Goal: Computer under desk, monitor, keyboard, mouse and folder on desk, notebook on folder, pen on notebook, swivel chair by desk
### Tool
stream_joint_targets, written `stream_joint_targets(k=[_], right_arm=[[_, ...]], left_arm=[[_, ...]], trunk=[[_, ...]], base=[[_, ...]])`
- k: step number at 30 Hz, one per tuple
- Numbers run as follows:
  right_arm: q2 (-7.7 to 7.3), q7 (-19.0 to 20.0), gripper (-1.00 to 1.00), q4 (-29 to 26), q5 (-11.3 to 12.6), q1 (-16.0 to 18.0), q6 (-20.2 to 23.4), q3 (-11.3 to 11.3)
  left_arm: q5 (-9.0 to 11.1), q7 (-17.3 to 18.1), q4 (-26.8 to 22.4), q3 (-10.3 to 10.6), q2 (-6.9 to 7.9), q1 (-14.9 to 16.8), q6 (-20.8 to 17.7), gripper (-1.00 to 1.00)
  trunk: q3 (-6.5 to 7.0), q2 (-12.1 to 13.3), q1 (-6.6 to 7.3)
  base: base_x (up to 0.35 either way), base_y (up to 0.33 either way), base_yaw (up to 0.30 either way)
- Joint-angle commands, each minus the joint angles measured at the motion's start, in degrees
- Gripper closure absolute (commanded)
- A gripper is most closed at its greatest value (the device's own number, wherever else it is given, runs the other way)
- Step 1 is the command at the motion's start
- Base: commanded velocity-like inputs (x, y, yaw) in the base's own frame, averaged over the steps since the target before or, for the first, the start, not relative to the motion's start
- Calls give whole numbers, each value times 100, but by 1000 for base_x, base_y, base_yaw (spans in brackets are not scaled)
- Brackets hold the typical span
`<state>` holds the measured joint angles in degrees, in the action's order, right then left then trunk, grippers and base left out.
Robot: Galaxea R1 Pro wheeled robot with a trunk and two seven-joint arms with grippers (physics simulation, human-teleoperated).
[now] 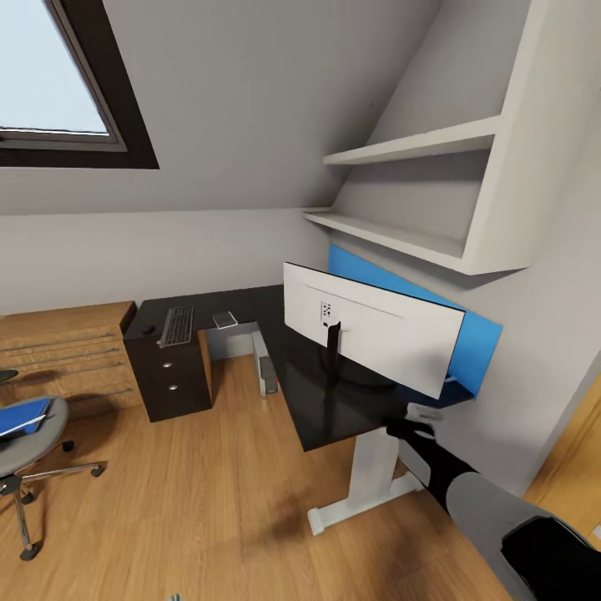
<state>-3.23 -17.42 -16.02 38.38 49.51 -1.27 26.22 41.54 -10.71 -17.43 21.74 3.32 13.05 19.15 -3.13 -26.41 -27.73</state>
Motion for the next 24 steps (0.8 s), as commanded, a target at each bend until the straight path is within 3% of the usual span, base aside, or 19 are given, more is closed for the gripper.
stream_joint_targets(k=[1,18,24], right_arm=[[-12,-30,-100,-3,62,5,-74,49],[-71,-100,-100,-20,23,-3,-495,63],[-104,-48,-100,-3,-488,-18,-909,83]], left_arm=[[22,-44,-6,49,3,4,16,-100],[19,-38,-6,49,6,4,18,-100],[13,-36,-6,49,2,4,18,-100]], trunk=[[-13,-12,-3],[-13,-12,-3],[-13,-12,-3]], base=[[0,0,0],[0,0,0],[0,0,0]])
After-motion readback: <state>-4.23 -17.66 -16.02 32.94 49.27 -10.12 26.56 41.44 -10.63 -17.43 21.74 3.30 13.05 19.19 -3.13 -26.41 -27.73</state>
